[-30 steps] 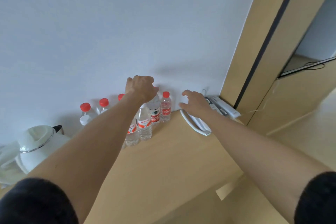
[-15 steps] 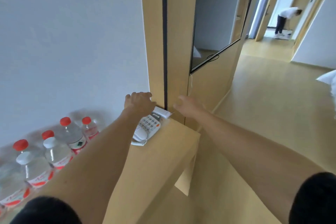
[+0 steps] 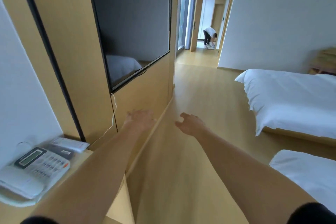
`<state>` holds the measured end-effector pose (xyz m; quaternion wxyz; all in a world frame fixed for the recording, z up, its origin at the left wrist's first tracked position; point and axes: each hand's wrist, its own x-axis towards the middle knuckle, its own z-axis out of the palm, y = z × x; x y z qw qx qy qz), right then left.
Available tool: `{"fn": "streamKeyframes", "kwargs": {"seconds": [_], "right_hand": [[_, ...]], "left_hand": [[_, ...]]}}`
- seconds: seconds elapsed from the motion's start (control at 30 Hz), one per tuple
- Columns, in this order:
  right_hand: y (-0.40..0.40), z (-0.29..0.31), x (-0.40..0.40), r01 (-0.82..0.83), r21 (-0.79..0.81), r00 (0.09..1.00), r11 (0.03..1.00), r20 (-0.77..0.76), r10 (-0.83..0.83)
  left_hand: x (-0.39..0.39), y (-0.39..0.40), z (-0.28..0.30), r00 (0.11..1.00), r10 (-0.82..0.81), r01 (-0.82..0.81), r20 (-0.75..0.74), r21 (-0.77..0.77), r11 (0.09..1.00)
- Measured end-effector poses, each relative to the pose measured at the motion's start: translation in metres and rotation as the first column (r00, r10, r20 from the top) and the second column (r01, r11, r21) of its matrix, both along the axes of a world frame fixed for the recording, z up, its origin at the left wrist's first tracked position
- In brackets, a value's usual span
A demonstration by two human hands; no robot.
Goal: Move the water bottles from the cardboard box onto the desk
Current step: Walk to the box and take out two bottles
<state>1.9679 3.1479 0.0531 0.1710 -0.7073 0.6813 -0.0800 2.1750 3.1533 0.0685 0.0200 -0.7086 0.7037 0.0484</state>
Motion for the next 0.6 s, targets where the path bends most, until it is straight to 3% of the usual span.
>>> {"fn": "streamKeyframes", "kwargs": {"seconds": [0.27,0.6], "right_hand": [[-0.03,-0.001,-0.125,0.169,0.028,0.985,0.985,-0.039,-0.168],[-0.086,-0.011,-0.203,0.328,0.075,0.945,0.942,-0.043,-0.325]], "left_hand": [[-0.128,-0.063,0.003,0.992,-0.121,0.122,-0.026,0.032,0.992],[-0.219,-0.155,-0.019,0.958,-0.285,0.283,0.017,0.087,0.955]]}}
